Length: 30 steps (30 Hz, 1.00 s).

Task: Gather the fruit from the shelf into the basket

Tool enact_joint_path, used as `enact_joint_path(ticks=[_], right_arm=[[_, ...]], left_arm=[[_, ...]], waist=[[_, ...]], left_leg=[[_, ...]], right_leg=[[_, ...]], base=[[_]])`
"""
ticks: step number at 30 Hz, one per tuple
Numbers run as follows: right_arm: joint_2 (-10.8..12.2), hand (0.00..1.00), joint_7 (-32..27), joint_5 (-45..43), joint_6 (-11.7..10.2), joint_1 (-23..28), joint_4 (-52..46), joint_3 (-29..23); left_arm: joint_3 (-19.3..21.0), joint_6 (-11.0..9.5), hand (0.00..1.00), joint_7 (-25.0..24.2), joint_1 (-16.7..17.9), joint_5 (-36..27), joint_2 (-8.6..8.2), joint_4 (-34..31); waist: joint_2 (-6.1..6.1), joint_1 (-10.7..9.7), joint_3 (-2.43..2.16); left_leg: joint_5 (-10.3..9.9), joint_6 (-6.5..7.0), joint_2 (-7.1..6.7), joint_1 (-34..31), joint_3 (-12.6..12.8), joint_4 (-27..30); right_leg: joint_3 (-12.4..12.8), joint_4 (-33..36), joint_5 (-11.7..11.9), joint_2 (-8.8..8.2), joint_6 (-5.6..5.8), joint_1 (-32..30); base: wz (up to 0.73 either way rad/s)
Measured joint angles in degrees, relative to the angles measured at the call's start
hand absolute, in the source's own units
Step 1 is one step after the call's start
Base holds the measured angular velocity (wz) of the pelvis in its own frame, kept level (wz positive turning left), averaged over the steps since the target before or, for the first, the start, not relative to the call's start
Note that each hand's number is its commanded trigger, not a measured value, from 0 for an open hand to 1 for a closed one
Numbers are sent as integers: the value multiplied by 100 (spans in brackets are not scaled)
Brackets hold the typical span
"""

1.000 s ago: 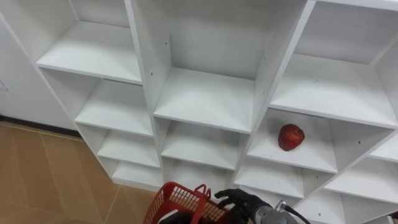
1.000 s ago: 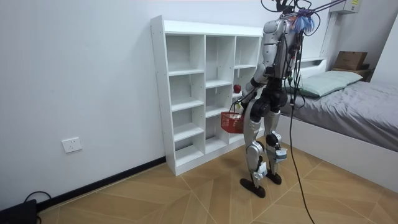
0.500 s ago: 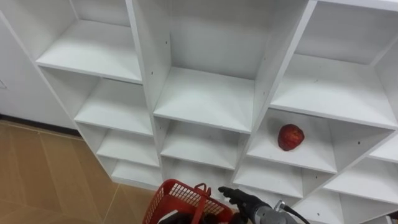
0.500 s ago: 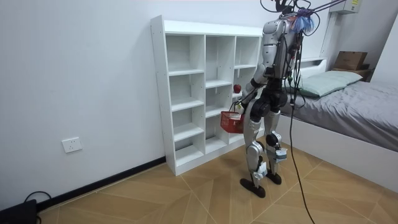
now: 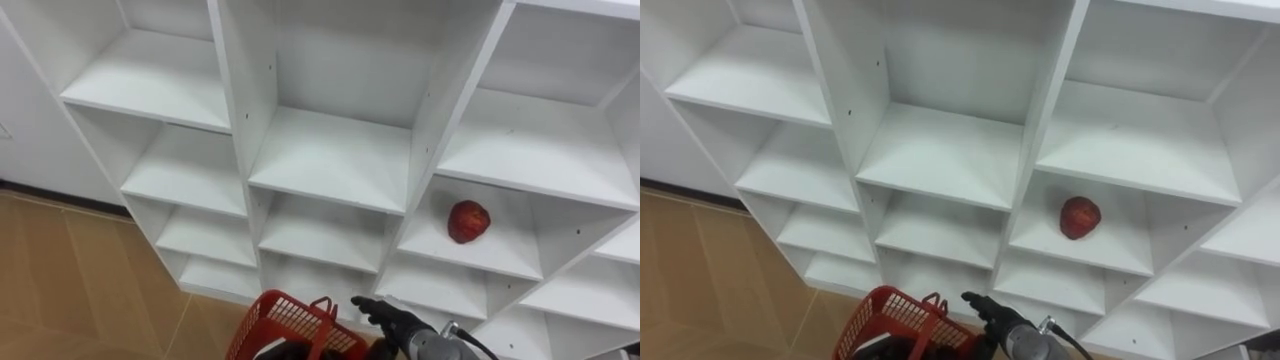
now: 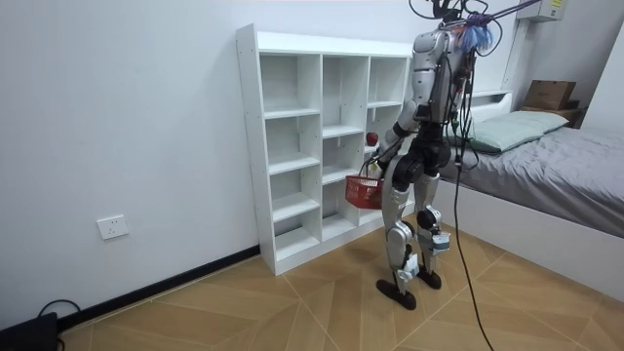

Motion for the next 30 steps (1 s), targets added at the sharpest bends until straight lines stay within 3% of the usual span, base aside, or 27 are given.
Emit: enact_joint_path(ticks=[3, 6, 11, 17, 19, 22, 30], right_arm=[[-52, 0, -20, 20, -46, 45, -287, -123], [-123, 0, -68, 207, -208, 181, -731, -249], [-201, 0, -296, 538, -314, 467, -1119, -509], [-305, 0, -474, 415, -364, 836, -1335, -1226], [-431, 0, -646, 329, -437, 994, -1721, -1438], [-525, 0, -884, 300, -543, 1103, -1952, -1625], [-544, 0, -1157, 263, -546, 1403, -2655, -1815]], left_arm=[[177, -11, 100, 1, 2, 17, -1, -18], [402, -40, 100, 7, 39, 10, 46, -26], [531, -111, 100, 30, 67, -6, 226, -146], [1118, -182, 100, 180, 173, 3, 265, -169], [1327, -289, 100, 241, 196, 3, 278, -27], [1446, -341, 100, 306, 251, 1, 285, 106], [1706, -337, 100, 370, 391, 2, 228, 234]], waist=[[76, -14, -50], [98, -37, -57], [100, -154, -54], [159, -381, -35], [214, -419, -50], [230, -433, -62], [215, -559, -69]], left_leg=[[1, 0, 3, 33, 29, -18], [2, -1, 9, 129, 92, -74], [0, 2, 4, 240, 137, -118], [-4, 7, 58, 312, 285, -152], [-5, 7, 77, 318, 370, -172], [-5, 3, 87, 394, 490, -225], [-4, 3, 101, 510, 574, -316]], right_leg=[[38, 2, 0, 0, 0, 2], [104, 0, 0, 12, 0, 46], [164, -6, 0, 8, 0, 119], [310, 4, 1, 21, 0, 112], [361, 7, 5, 35, -5, 75], [469, 4, 8, 61, -11, 67], [605, -2, 7, 63, -9, 65]], base=[[-4], [-10], [-7], [-13], [-17], [-21], [-6]])
